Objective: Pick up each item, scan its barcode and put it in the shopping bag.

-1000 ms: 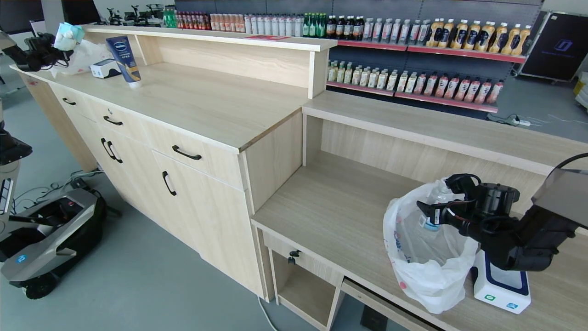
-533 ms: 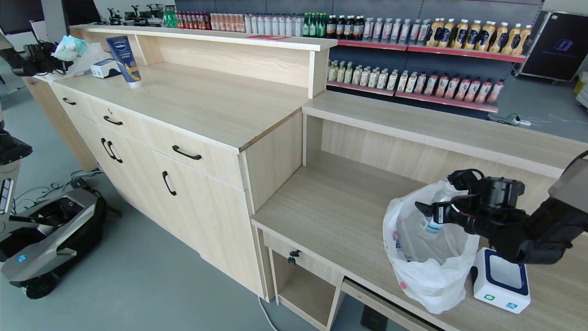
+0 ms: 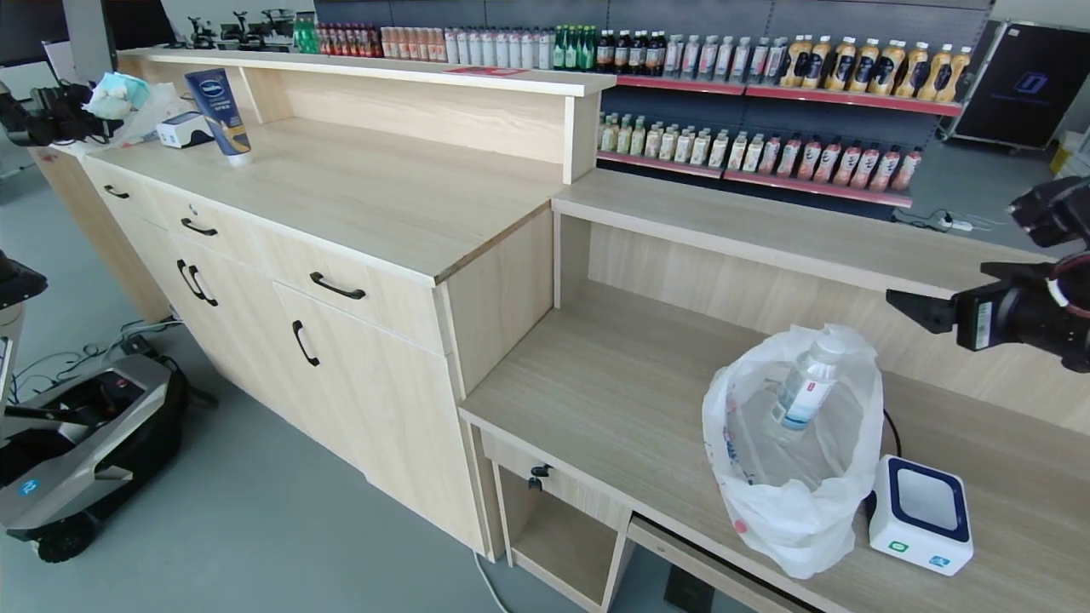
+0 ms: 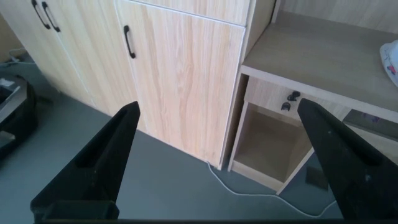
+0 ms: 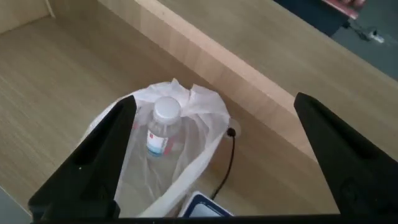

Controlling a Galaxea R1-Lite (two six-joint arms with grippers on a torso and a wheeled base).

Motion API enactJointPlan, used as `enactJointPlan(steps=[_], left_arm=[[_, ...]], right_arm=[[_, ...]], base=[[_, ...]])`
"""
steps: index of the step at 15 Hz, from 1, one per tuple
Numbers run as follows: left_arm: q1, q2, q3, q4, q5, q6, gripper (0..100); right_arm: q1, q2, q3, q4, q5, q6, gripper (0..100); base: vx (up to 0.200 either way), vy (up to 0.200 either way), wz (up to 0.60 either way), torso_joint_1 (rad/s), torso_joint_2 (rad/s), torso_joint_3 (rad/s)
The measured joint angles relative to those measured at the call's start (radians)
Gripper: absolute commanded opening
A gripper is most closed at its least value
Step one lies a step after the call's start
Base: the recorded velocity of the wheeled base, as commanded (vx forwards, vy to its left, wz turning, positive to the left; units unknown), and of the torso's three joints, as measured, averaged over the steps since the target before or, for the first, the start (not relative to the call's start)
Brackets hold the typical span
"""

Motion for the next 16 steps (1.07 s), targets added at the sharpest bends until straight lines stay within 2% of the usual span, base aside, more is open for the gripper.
enactJointPlan(steps=[3,6,8,11,16], left_arm=[[0.0,0.0,0.0,0.0,0.0,0.0,100],[0.0,0.0,0.0,0.0,0.0,0.0,100],[0.0,0.0,0.0,0.0,0.0,0.0,100],[-0.001,0.0,0.0,0.0,0.0,0.0,100],[-0.001,0.0,0.0,0.0,0.0,0.0,100]], right_arm=[[-0.171,-0.245,0.066,0.265,0.014,-0.061,100],[-0.385,-0.41,0.098,0.61,0.005,-0.068,100],[-0.509,-0.474,0.118,0.721,0.001,-0.061,100],[-0.584,-0.45,0.147,0.62,0.002,-0.041,100],[-0.61,-0.182,0.253,0.156,0.01,-0.042,100]], base=[[0.0,0.0,-0.6,0.005,0.0,0.004],[0.0,0.0,-0.6,0.001,0.0,0.009],[0.0,0.0,-0.6,0.0,0.01,0.0],[0.0,0.0,0.0,0.0,0.0,0.0],[0.0,0.0,0.0,0.0,0.0,0.0]])
